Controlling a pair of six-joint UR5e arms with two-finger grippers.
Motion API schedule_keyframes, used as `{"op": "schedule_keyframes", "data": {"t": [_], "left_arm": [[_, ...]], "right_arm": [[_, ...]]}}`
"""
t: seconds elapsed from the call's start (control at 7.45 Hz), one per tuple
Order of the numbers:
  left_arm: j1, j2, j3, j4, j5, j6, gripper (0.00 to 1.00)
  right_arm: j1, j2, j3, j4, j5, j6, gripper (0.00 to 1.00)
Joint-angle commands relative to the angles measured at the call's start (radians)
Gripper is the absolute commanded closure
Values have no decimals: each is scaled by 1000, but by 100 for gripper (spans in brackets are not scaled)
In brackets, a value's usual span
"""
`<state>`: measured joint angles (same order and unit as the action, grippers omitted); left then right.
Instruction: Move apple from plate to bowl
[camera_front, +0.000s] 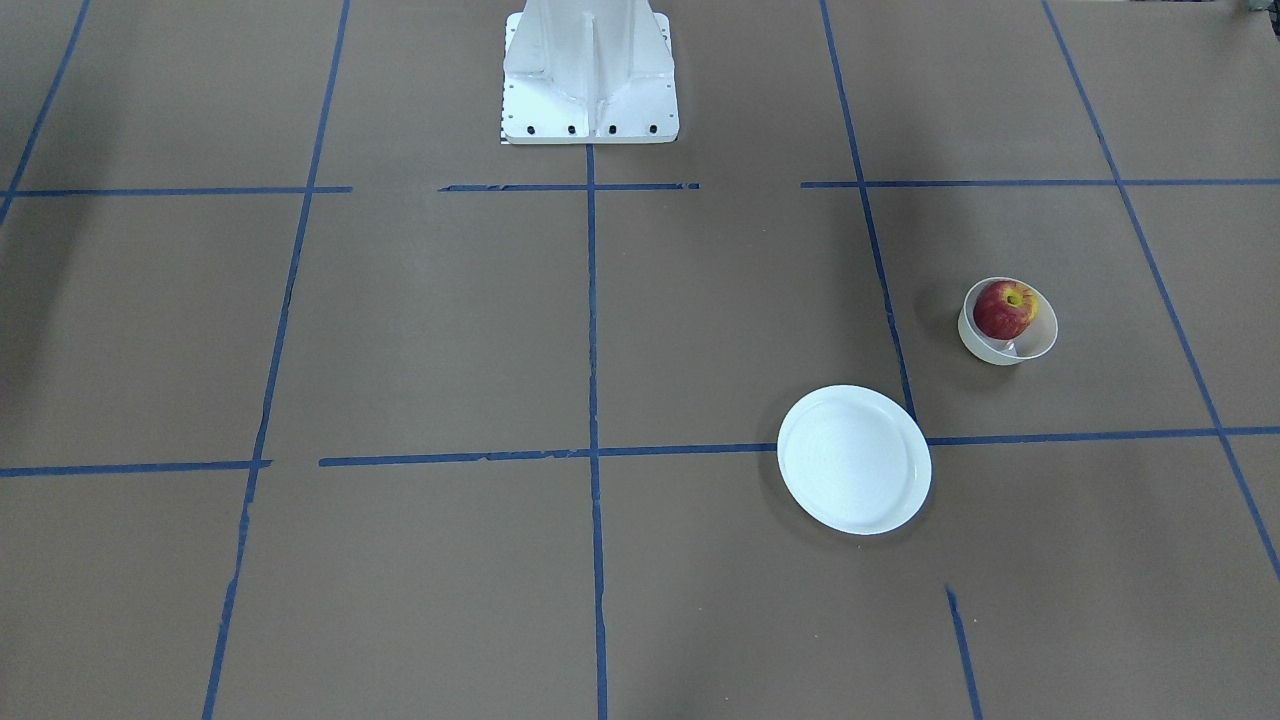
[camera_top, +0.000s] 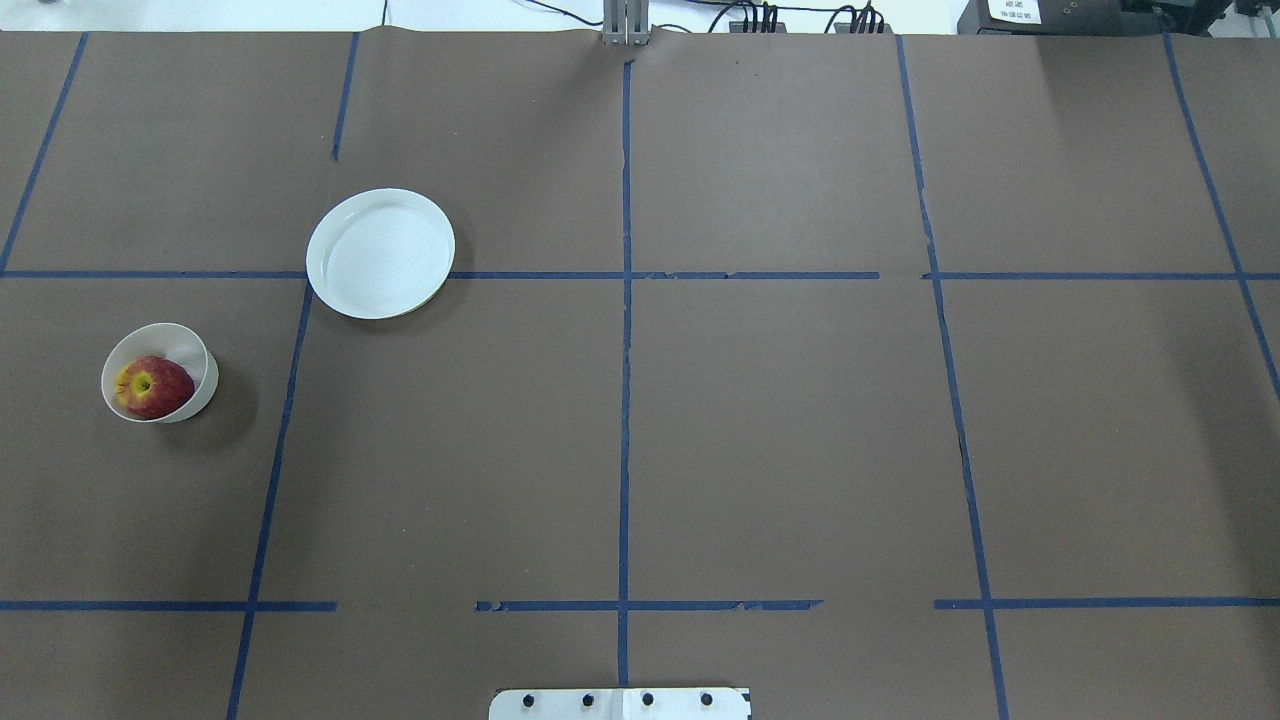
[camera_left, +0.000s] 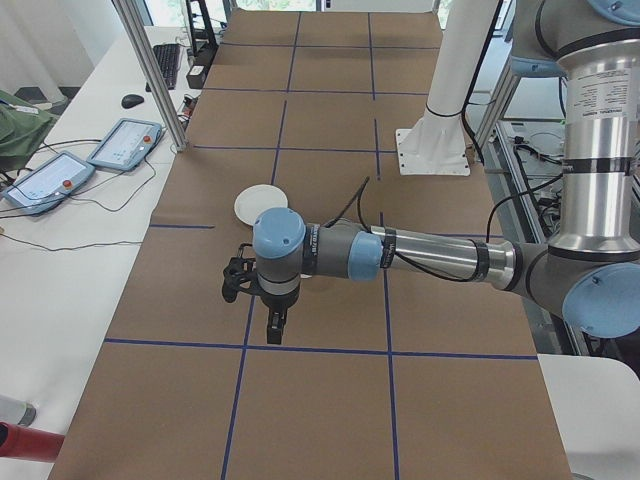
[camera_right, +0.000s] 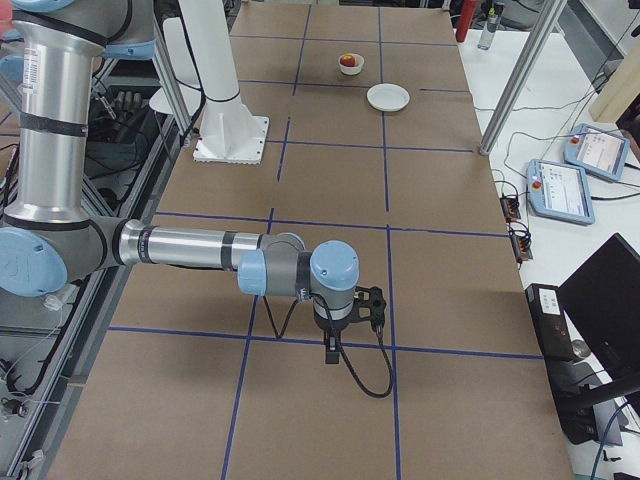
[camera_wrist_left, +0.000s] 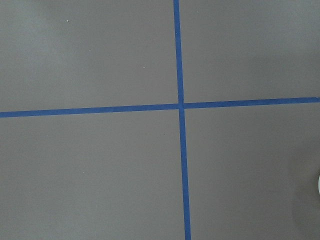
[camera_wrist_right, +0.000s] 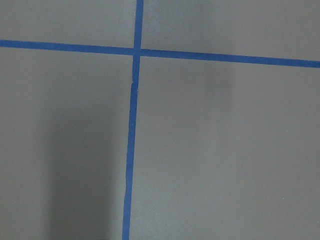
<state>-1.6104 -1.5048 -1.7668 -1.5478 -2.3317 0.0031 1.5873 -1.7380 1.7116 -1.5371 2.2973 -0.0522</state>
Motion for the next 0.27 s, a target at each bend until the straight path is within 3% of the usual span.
{"op": "schedule_keyframes", "data": {"t": [0.0,0.13], "left_arm": [[0,0,0,0,0,0,0],[0,0,0,0,0,0,0]], "right_arm": [[0,0,0,0,1,0,0],[0,0,0,0,1,0,0]]}}
